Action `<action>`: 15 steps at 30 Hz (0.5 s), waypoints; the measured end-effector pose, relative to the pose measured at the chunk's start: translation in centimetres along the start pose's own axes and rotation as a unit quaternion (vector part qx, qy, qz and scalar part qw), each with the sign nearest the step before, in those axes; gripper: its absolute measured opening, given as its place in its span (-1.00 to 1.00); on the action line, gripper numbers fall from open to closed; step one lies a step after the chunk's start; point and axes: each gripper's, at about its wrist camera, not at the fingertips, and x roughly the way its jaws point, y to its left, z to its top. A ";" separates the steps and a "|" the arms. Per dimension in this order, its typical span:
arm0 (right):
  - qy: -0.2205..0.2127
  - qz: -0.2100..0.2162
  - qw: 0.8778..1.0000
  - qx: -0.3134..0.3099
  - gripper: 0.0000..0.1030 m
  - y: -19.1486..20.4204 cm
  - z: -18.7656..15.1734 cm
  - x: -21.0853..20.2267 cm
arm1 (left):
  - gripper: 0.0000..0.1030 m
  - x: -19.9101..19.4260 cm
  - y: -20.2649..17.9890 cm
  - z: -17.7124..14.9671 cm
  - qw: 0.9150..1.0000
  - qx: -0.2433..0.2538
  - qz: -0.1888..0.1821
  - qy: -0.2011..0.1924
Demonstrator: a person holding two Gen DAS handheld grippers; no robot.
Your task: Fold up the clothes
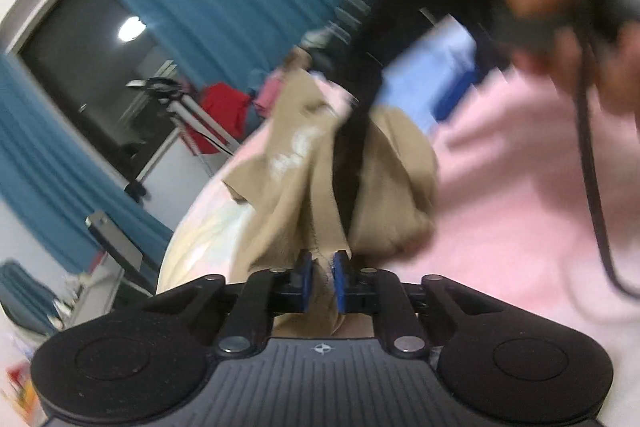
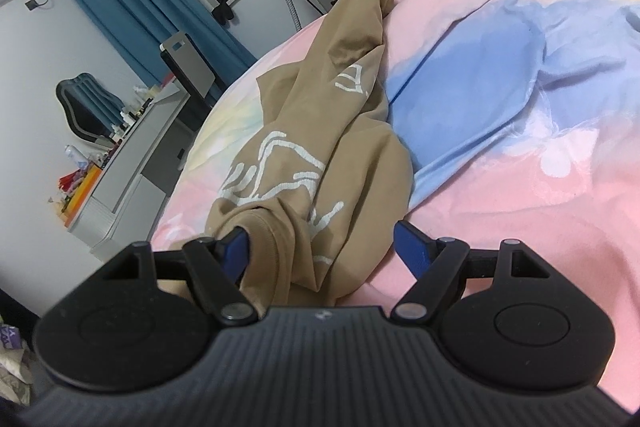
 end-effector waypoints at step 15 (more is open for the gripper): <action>0.082 0.016 0.995 -0.060 0.51 2.3 -2.8 2.6 | -0.83 -7.0 9.9 2.5 0.945 -0.282 0.059 -0.156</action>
